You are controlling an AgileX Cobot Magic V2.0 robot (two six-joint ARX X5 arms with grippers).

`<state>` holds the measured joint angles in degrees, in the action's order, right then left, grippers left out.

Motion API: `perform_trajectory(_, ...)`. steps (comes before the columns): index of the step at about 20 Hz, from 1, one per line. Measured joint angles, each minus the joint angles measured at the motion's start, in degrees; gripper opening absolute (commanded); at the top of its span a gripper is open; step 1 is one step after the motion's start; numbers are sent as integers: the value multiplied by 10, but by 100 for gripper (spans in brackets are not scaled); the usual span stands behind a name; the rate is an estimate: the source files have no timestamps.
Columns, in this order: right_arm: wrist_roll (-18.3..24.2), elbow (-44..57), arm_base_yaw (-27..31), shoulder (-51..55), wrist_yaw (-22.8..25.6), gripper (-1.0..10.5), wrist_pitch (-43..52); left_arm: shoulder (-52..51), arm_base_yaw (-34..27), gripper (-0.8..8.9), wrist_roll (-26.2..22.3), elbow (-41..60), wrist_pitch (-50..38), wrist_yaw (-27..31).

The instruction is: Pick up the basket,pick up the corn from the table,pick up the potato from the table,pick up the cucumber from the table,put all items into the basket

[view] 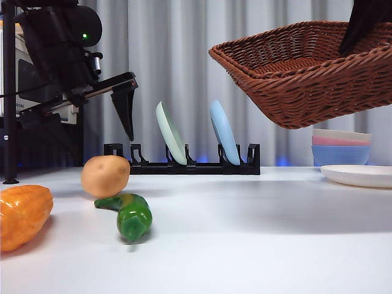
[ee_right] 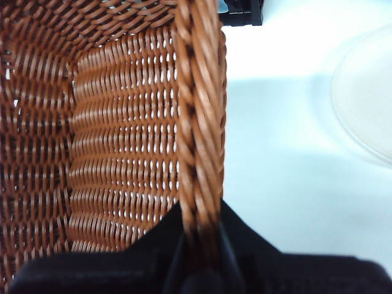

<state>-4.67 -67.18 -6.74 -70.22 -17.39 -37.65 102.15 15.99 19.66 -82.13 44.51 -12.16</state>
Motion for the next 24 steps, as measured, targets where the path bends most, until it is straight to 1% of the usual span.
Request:
perform_trajectory(3,0,0,0,0,0,-16,0,16,0,574,17,0,-3,0)
perform_trajectory(8,2,0,0,0,0,-16,0,72,0,573,36,0,-19,-1)
perform_trajectory(10,2,0,0,0,0,-16,0,82,0,542,40,0,-31,7)
perform_trajectory(11,2,0,0,0,0,-16,0,82,0,436,40,0,-33,15)
perform_trajectory(12,2,0,0,0,0,-16,0,82,0,236,40,0,-35,16)
perform_trajectory(13,2,0,0,0,0,-16,0,82,0,57,37,0,-34,17)
perform_trajectory(14,2,0,0,0,0,-16,0,82,0,-1,26,0,-34,17)
perform_trajectory(17,2,0,0,0,0,-16,0,82,0,-8,-14,-2,-37,15)
perform_trajectory(20,2,0,0,-3,-1,-16,4,61,-2,-8,-51,-19,-16,16)
perform_trajectory(22,0,0,-6,-18,-2,-16,16,10,-3,-8,-62,-39,-17,15)
perform_trajectory(24,-9,0,-20,-43,-2,-16,32,-63,0,-8,-65,-63,-31,15)
